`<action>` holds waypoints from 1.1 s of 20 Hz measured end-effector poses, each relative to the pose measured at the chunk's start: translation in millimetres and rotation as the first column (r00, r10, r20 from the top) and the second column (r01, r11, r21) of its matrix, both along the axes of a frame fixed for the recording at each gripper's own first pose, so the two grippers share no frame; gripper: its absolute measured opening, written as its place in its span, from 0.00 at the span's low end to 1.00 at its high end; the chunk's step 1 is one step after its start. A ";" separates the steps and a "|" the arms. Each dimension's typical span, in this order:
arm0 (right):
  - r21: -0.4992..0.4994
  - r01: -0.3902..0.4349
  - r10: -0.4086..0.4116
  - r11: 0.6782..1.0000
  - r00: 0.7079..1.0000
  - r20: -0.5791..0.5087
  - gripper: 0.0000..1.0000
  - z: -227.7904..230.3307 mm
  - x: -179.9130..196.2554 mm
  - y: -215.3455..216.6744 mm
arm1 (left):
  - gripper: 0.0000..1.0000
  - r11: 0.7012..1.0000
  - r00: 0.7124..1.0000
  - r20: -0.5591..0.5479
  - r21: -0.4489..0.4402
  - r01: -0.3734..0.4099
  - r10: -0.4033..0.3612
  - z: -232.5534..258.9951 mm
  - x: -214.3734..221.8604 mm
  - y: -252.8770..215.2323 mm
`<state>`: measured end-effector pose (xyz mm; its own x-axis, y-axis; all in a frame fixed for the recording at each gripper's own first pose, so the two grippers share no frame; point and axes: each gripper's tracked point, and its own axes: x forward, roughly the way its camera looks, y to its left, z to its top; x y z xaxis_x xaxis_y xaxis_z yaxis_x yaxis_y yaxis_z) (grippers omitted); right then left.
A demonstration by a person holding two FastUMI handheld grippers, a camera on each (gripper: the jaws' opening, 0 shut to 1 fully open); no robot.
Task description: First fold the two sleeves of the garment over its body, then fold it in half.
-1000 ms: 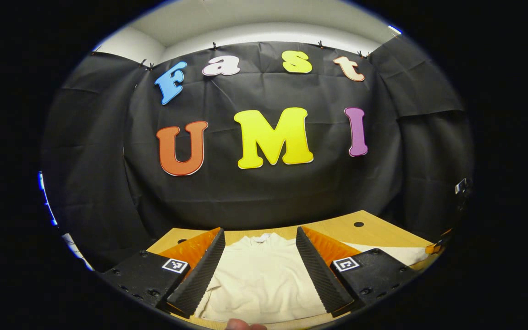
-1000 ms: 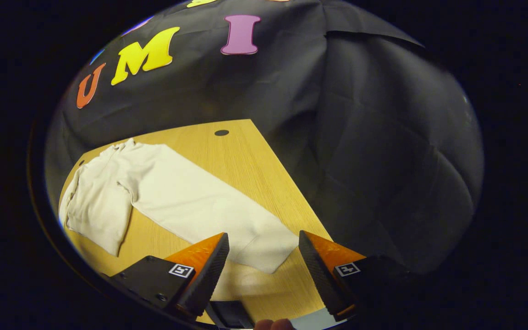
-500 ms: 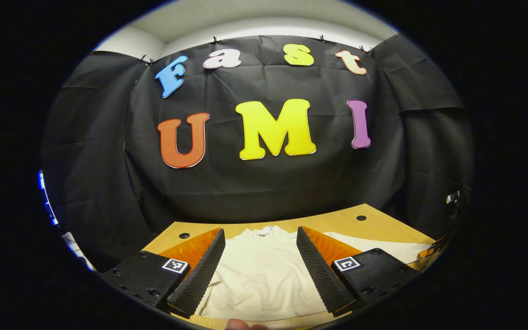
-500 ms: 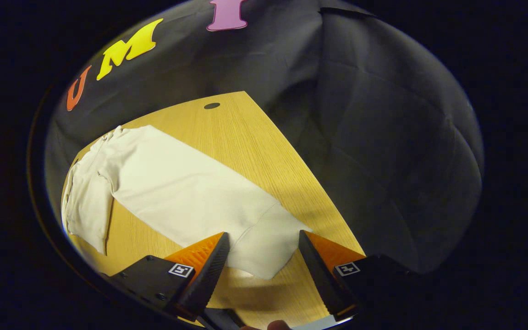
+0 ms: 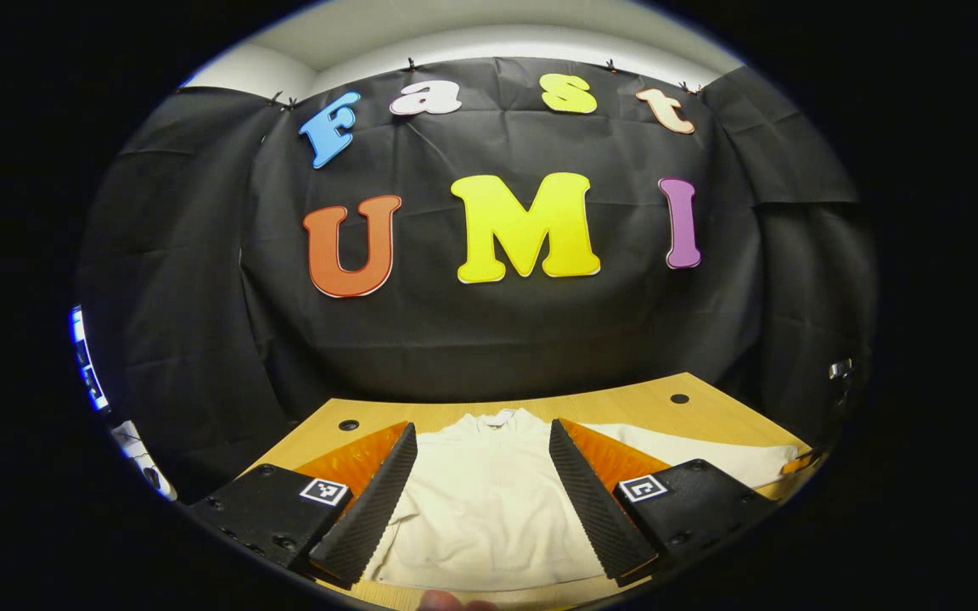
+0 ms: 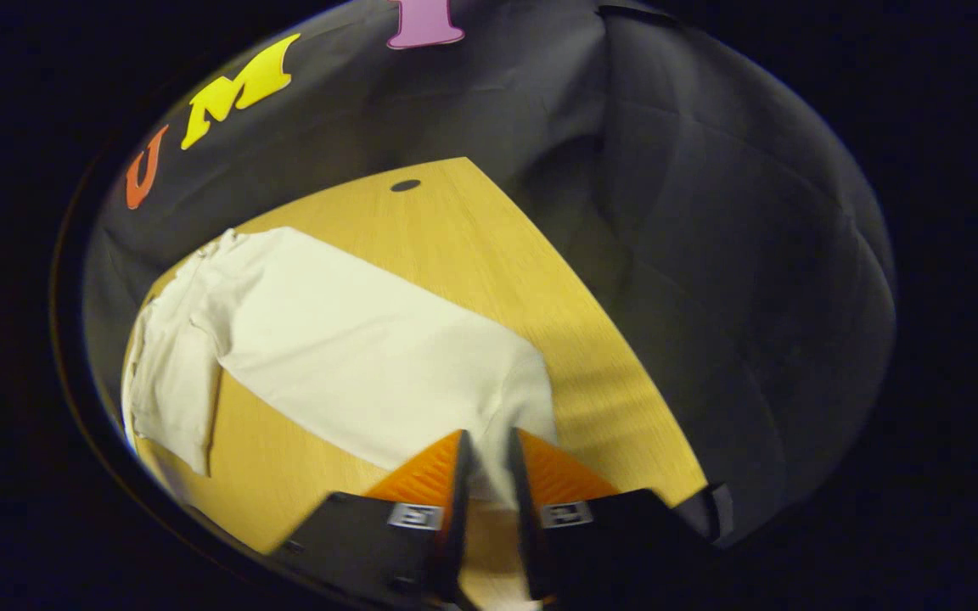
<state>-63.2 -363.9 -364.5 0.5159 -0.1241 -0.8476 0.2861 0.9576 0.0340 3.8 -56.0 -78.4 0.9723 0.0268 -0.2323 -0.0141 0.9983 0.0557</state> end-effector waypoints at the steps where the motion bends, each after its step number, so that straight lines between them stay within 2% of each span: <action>1: -0.001 -0.004 0.004 1.000 1.000 0.001 0.19 0.8 0.2 -0.6 | 0.99 1.000 1.000 0.002 0.003 0.003 -0.003 1.0 -0.3 -0.8; 3: 0.015 0.002 -0.002 1.000 1.000 0.005 0.19 2.6 2.4 -1.4 | 0.99 1.000 1.000 0.006 0.004 0.007 -0.007 1.4 -2.6 0.2; 4: 0.024 0.013 -0.013 1.000 1.000 -0.006 0.10 6.0 1.1 -1.8 | 0.99 1.000 1.000 0.006 0.001 0.009 -0.009 1.8 -3.2 -0.1; 6: 0.031 0.021 -0.021 0.999 1.000 -0.003 0.07 9.7 3.1 -0.8 | 0.99 1.000 1.000 0.010 0.001 0.011 -0.012 3.3 -4.9 1.7; 7: 0.025 0.017 -0.018 1.000 1.000 0.014 0.10 18.2 5.9 0.0 | 0.99 1.000 1.000 0.013 0.002 0.012 -0.012 4.9 -5.7 2.6; 14: 0.063 -0.006 -0.004 0.998 0.988 0.154 0.10 97.1 45.7 22.3 | 0.99 1.000 1.000 0.020 -0.021 -0.016 0.016 4.4 -11.9 19.5; 18: 0.025 -0.084 0.075 0.996 0.968 0.238 0.10 150.4 88.4 51.0 | 0.99 0.998 0.998 0.036 -0.031 -0.046 0.047 5.1 -16.2 38.2; 22: 0.001 -0.195 0.184 0.981 0.927 0.326 0.10 209.9 147.2 109.5 | 0.99 0.997 0.996 0.036 -0.031 -0.077 0.078 0.7 -21.5 66.6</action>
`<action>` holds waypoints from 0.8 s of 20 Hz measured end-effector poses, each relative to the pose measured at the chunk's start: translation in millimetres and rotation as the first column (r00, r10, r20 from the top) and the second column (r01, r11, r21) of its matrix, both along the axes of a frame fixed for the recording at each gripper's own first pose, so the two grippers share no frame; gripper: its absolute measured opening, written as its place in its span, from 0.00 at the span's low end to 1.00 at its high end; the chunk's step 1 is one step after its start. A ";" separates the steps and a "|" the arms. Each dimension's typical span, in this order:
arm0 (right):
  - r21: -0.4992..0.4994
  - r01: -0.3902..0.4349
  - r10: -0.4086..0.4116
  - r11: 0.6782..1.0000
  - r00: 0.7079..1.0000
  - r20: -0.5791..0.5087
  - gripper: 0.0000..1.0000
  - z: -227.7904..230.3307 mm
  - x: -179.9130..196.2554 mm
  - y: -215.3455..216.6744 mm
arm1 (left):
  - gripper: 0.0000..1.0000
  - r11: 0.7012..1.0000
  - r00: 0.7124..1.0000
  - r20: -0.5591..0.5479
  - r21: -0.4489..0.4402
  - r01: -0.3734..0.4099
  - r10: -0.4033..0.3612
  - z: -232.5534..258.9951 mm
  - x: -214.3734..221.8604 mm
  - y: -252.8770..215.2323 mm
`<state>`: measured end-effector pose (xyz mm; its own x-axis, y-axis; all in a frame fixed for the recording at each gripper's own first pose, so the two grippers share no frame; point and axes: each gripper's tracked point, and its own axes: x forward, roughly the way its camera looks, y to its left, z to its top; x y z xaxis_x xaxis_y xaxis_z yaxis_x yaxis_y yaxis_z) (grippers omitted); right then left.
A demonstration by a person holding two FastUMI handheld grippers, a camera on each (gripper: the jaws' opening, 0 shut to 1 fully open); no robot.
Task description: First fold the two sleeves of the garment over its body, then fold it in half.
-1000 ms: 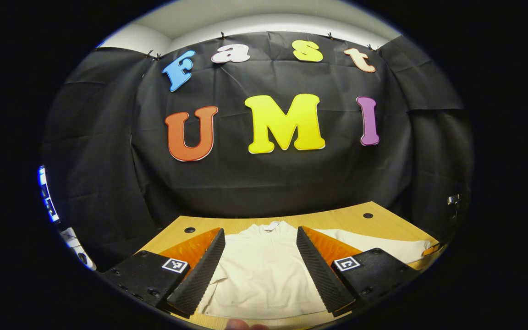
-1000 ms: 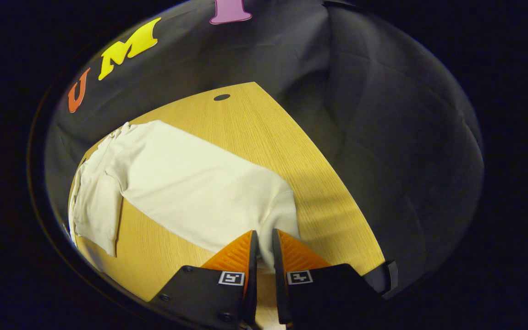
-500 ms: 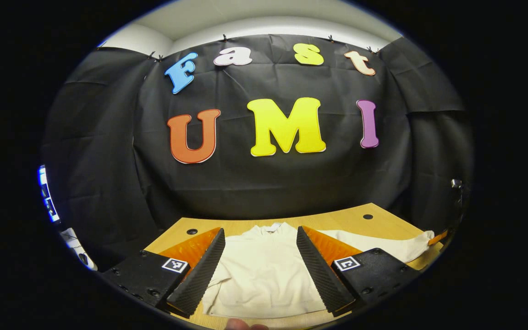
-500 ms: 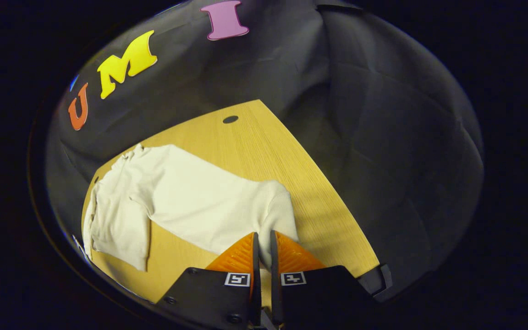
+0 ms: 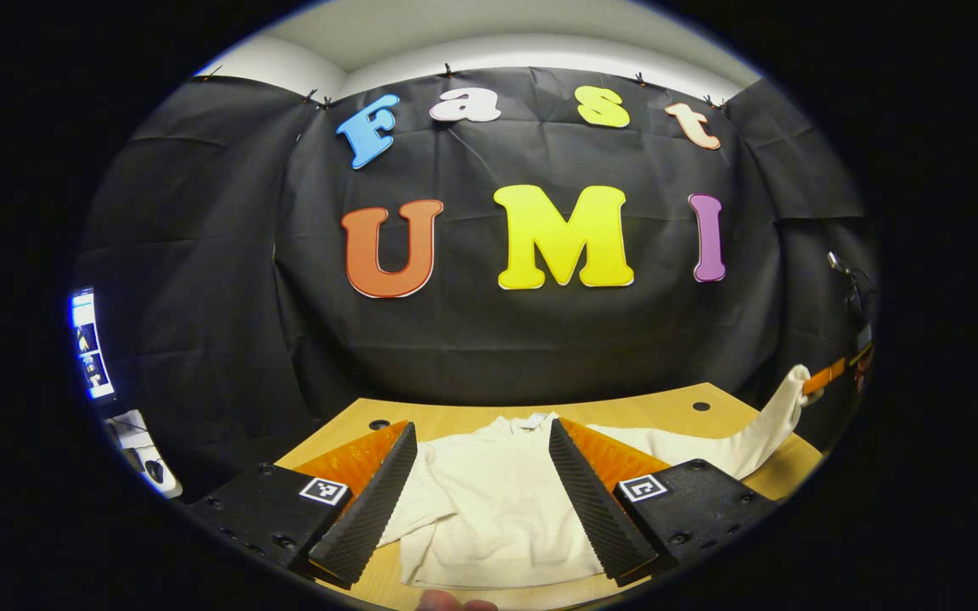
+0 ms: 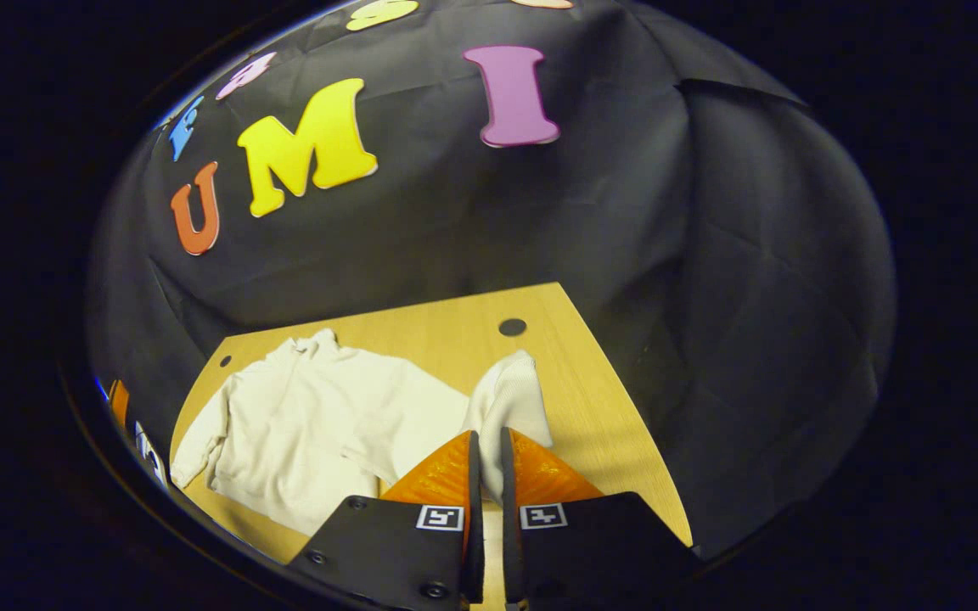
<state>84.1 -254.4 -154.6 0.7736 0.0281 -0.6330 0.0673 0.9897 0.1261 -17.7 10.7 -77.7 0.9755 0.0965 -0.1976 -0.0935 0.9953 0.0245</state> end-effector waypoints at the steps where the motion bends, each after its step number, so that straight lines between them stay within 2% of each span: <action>1: -0.002 -0.035 0.035 0.999 0.999 0.022 0.09 13.8 14.2 19.9 | 0.99 1.000 1.000 0.003 0.000 -0.013 0.013 -0.2 -1.8 8.1; 4: -0.028 -0.155 0.157 0.988 0.985 0.067 0.10 42.4 56.1 83.9 | 0.99 0.997 0.997 0.003 -0.001 -0.075 0.075 -6.5 -9.7 42.8; 8: -0.045 -0.307 0.310 0.950 0.947 0.087 0.10 50.3 91.6 177.5 | 0.99 0.988 0.988 -0.014 -0.010 -0.155 0.155 -12.1 -21.4 87.3; 11: -0.038 -0.442 0.444 0.896 0.893 0.074 0.10 30.6 103.1 264.3 | 0.99 0.980 0.979 -0.021 0.006 -0.201 0.201 -14.2 -30.5 117.5; 14: -0.016 -0.532 0.532 0.847 0.846 0.045 0.10 0.0 107.4 344.6 | 0.99 0.974 0.973 -0.034 0.028 -0.227 0.228 -19.2 -41.8 140.9; 16: -0.028 -0.602 0.602 0.798 0.798 0.030 0.09 -22.9 103.7 397.6 | 1.00 0.970 0.970 -0.041 0.033 -0.239 0.240 -19.3 -45.9 151.9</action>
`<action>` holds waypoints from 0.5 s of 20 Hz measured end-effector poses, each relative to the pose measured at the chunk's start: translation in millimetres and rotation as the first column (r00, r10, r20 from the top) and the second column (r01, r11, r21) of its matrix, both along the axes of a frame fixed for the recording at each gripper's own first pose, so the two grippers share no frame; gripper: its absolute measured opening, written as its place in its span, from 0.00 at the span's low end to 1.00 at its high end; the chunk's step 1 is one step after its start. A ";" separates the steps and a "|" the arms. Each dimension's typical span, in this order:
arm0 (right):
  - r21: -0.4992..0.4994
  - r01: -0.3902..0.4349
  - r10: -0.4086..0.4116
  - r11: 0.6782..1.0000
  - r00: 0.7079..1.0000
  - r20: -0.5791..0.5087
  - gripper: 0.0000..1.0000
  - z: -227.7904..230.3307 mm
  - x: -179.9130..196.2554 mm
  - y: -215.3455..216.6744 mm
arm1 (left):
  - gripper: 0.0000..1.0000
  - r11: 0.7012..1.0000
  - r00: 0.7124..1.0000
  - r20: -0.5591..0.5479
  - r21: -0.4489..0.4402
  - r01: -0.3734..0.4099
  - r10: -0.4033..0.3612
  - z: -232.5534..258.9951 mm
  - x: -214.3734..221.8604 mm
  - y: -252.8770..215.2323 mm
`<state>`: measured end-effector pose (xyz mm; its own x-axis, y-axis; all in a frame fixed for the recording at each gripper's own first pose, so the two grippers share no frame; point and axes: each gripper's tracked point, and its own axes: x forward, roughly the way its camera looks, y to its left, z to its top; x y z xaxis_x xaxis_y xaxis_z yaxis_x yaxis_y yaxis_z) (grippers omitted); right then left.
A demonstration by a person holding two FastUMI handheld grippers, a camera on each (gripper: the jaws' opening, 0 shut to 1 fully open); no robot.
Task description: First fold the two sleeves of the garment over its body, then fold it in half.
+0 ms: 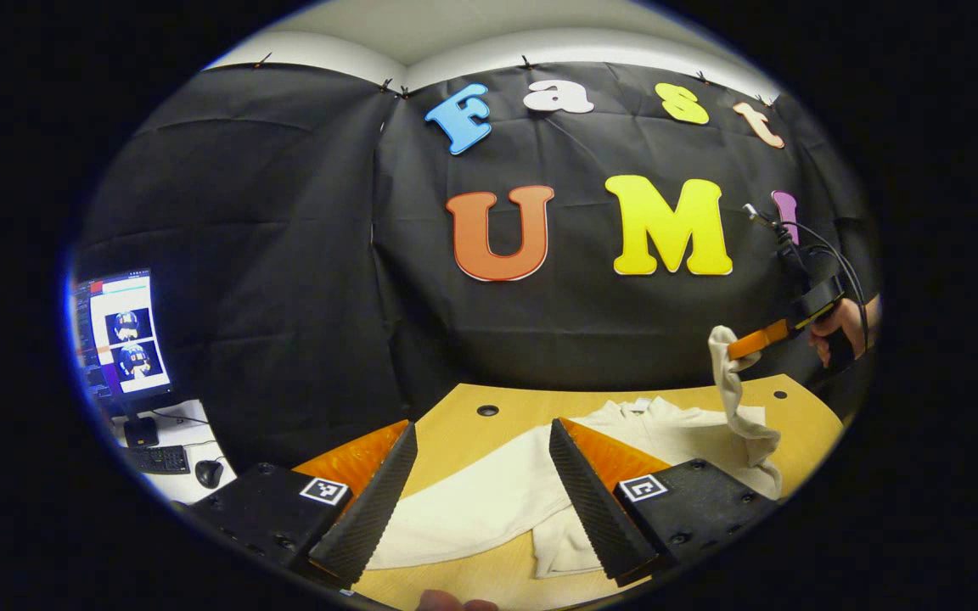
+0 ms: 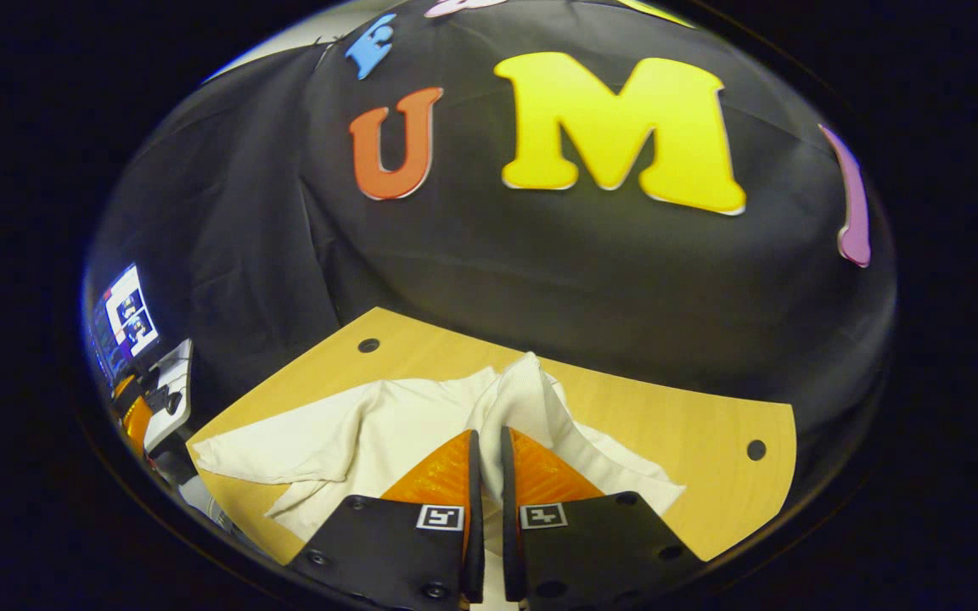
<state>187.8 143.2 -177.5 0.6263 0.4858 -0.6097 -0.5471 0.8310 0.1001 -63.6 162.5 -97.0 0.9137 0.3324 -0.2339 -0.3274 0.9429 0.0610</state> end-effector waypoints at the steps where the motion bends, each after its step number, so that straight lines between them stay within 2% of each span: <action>1: -0.003 -0.036 0.036 0.999 0.999 -0.010 0.10 -12.5 -2.8 26.0 | 1.00 1.000 1.000 -0.009 -0.002 -0.005 0.005 -1.9 -2.2 5.5; 5: -0.024 -0.109 0.107 0.994 0.993 -0.047 0.09 -63.1 0.0 107.1 | 1.00 1.000 1.000 -0.026 -0.018 -0.017 0.016 -5.8 -5.1 19.0; 10: -0.073 -0.102 0.095 0.992 0.991 -0.096 0.10 -122.8 0.4 171.8 | 1.00 0.999 0.999 -0.034 -0.027 -0.024 0.023 -9.2 -5.2 36.8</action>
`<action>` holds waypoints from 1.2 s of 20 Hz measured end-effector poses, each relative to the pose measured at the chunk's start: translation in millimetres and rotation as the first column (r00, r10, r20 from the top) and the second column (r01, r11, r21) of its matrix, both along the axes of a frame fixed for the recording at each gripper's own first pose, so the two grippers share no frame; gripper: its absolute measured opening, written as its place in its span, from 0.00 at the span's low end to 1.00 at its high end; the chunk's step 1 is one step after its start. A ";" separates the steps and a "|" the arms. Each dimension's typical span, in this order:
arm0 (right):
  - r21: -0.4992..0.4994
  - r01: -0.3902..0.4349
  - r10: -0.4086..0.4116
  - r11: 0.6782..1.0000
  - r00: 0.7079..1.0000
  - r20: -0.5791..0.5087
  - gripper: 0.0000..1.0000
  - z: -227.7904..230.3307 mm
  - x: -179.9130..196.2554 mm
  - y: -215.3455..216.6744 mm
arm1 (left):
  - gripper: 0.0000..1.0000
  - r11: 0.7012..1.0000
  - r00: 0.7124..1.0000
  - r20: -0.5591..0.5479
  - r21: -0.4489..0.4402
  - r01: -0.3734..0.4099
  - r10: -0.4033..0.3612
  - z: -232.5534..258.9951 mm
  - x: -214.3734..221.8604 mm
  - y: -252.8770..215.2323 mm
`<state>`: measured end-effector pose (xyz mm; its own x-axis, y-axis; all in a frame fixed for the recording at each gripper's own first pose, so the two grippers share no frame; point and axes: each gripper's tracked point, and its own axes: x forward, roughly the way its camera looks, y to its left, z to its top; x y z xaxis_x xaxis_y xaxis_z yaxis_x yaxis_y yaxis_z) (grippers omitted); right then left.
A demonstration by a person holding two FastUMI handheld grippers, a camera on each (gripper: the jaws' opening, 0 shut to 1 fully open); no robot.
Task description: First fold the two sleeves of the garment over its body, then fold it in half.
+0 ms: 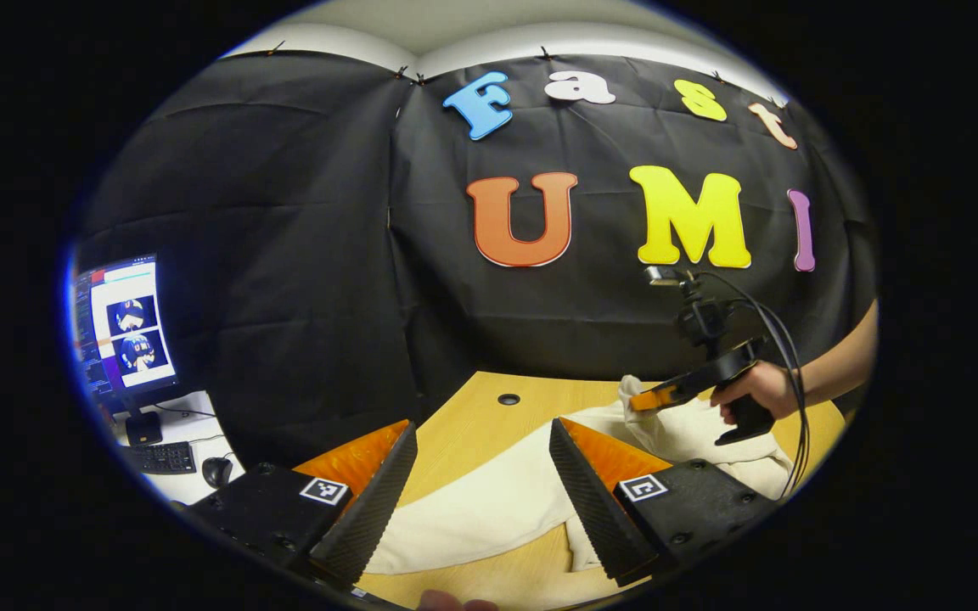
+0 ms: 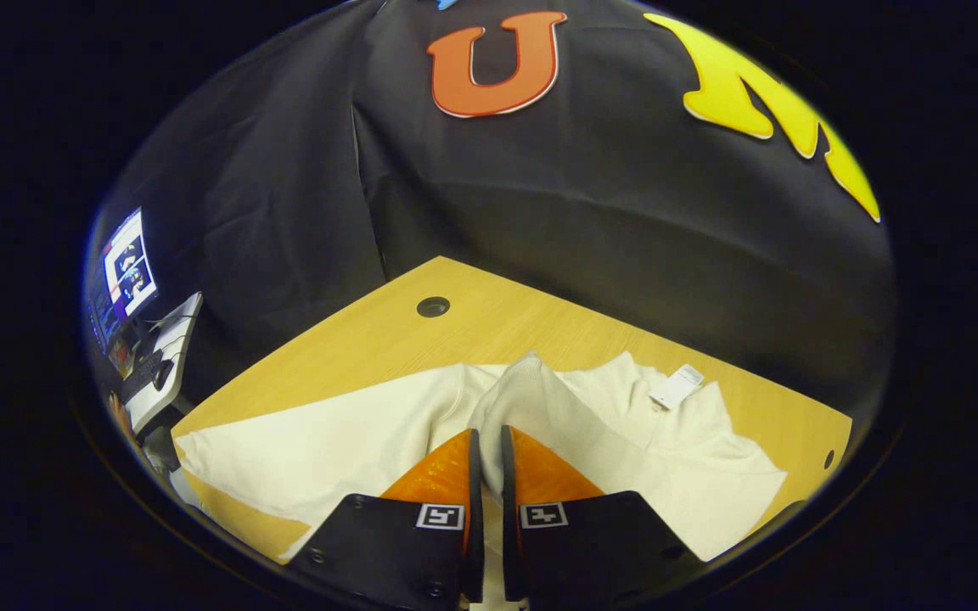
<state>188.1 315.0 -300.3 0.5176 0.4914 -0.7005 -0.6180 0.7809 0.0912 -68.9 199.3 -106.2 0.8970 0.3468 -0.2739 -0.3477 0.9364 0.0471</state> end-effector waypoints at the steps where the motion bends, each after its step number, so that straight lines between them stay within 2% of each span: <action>1: -0.024 0.011 -0.011 1.000 1.000 -0.009 0.10 -16.3 1.7 6.0 | 0.99 1.000 1.000 -0.001 -0.002 -0.002 0.002 -1.1 -0.4 3.4; 3: -0.050 0.031 -0.033 0.998 0.999 -0.037 0.08 -38.1 1.7 11.3 | 1.00 1.000 1.000 -0.006 -0.004 -0.006 0.006 -4.2 -2.4 11.2; 4: -0.054 0.043 -0.045 0.998 0.998 -0.047 0.16 -46.5 0.3 11.9 | 1.00 1.000 1.000 -0.010 -0.001 -0.007 0.007 -5.8 -3.4 15.2; 5: -0.033 0.052 -0.054 0.998 0.997 -0.062 0.17 -46.5 -5.4 14.7 | 1.00 1.000 1.000 -0.016 0.005 -0.008 0.008 -8.8 -5.2 19.4; 7: 0.033 0.076 -0.073 0.997 0.994 -0.086 0.24 -39.5 -13.0 23.0 | 1.00 1.000 1.000 -0.028 0.015 -0.007 0.008 -11.9 -8.7 25.5; 9: 0.044 0.081 -0.078 0.996 0.994 -0.072 0.31 -34.8 -14.7 19.2 | 1.00 1.000 0.999 -0.034 0.014 -0.005 0.005 -15.3 -11.8 29.2; 10: 0.041 0.085 -0.082 0.996 0.994 -0.066 0.43 -31.8 -16.6 15.0 | 1.00 1.000 0.999 -0.033 0.014 -0.004 0.004 -15.8 -12.0 30.5; 11: 0.048 0.092 -0.089 0.995 0.994 -0.065 0.45 -27.6 -20.1 13.7 | 1.00 1.000 1.000 -0.030 0.014 0.000 0.000 -16.4 -12.2 31.3; 12: 0.060 0.105 -0.101 0.993 0.993 -0.066 0.43 -22.2 -22.9 9.9 | 1.00 1.000 1.000 -0.030 0.013 0.004 -0.003 -18.1 -12.5 31.7; 13: 0.083 0.118 -0.112 0.990 0.991 -0.067 0.41 -14.6 -26.3 6.3 | 0.99 1.000 0.999 -0.032 0.012 0.009 -0.009 -19.9 -13.7 32.3; 16: 0.133 0.143 -0.139 0.981 0.989 -0.041 0.63 14.3 -35.6 -7.5 | 1.00 1.000 0.999 -0.042 0.019 0.022 -0.021 -26.8 -20.3 36.7; 17: 0.147 0.150 -0.148 0.978 0.989 -0.023 0.50 26.8 -39.9 -13.8 | 0.99 0.999 0.999 -0.047 0.020 0.028 -0.027 -29.3 -22.0 36.5; 18: 0.172 0.155 -0.157 0.973 0.988 -0.004 0.52 41.4 -45.1 -20.0 | 1.00 0.999 0.998 -0.052 0.026 0.033 -0.032 -32.6 -25.2 38.1; 20: 0.208 0.165 -0.178 0.964 0.983 0.045 0.66 71.5 -56.8 -33.8 | 1.00 0.998 0.997 -0.054 0.046 0.049 -0.046 -34.9 -32.4 39.7; 24: 0.263 0.175 -0.203 0.949 0.976 0.084 0.69 113.8 -87.8 -63.6 | 0.99 0.994 0.992 -0.081 0.044 0.096 -0.093 -51.5 -49.6 40.4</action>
<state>100.4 251.4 -186.5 0.6839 0.5307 -0.5007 -0.4784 0.8443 0.2414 -118.4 239.7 -157.7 0.9027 0.2760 -0.3300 -0.2512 0.9609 0.1163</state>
